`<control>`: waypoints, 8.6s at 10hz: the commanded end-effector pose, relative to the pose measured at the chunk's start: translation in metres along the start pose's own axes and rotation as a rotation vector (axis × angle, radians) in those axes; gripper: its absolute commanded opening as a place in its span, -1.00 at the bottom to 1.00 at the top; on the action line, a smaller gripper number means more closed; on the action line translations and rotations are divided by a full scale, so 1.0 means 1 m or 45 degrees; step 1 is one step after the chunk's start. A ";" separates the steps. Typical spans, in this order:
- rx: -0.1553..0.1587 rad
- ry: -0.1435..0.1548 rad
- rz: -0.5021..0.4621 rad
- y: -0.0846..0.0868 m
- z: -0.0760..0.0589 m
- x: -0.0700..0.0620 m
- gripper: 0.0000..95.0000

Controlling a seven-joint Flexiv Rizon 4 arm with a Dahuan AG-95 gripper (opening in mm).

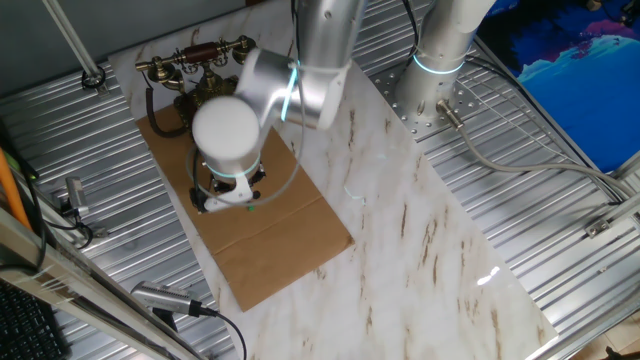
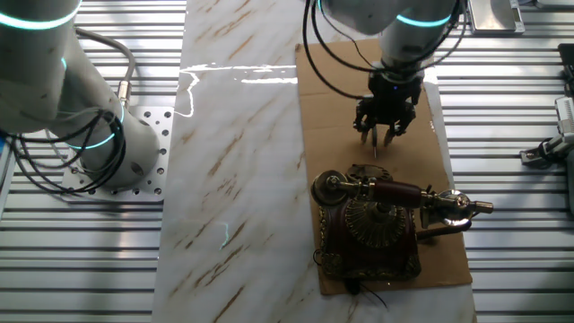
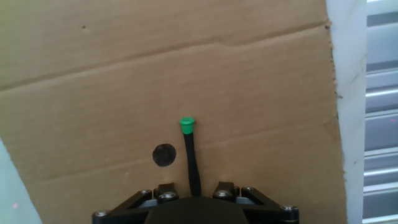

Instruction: Dial a number on an old rotary phone

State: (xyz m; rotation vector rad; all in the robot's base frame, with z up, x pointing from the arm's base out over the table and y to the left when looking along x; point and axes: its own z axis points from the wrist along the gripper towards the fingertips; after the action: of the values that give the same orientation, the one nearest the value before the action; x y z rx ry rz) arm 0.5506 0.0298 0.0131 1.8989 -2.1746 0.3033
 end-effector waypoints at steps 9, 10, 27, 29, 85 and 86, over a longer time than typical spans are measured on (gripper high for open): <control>-0.008 0.055 0.042 0.007 -0.007 -0.004 -0.60; -0.007 0.060 0.040 0.007 -0.007 -0.004 -0.60; 0.016 0.140 0.047 -0.003 -0.007 -0.005 -0.60; 0.017 0.136 0.044 -0.003 -0.006 -0.005 -0.60; -0.067 -0.254 0.161 0.029 -0.097 0.086 -1.00; -0.041 -0.254 0.196 0.033 -0.101 0.096 -1.00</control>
State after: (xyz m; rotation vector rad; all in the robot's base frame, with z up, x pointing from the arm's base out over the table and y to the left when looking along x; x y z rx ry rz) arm 0.5111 -0.0225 0.1377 1.8232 -2.4324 0.0895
